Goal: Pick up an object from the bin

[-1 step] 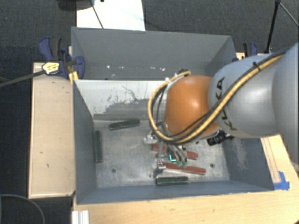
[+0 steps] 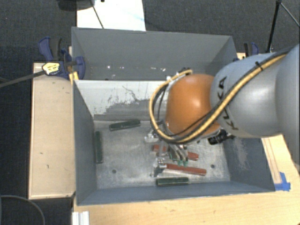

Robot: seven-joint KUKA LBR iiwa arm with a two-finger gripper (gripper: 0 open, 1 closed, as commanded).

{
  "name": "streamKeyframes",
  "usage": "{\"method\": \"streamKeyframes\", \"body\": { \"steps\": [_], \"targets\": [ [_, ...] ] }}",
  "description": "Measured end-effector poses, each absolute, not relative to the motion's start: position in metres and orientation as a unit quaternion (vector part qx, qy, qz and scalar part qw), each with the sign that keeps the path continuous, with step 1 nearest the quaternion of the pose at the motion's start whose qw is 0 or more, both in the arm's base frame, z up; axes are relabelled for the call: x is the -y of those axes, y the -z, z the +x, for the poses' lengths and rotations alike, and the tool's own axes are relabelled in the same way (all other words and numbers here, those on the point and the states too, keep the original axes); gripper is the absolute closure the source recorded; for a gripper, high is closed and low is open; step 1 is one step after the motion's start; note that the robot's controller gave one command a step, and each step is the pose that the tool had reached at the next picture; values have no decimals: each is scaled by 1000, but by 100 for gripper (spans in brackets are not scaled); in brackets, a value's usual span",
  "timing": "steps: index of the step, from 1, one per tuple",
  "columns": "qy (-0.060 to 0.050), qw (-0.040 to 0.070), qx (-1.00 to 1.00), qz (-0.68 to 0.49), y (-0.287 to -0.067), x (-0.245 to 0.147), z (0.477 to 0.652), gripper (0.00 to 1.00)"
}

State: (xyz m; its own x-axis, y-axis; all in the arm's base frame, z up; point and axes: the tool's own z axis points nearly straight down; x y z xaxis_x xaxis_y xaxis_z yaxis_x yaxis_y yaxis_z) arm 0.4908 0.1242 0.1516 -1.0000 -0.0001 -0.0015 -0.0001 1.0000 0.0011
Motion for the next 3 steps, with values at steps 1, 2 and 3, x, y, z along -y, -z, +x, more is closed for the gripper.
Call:
{"method": "streamKeyframes", "body": {
  "steps": [1,2,3],
  "targets": [
    [-3,13,-999,-37,-79,-53,513,100],
    [-3,13,-999,-36,-79,-53,512,100],
    [0,4,-999,-53,-238,-35,521,100]
  ]
}}
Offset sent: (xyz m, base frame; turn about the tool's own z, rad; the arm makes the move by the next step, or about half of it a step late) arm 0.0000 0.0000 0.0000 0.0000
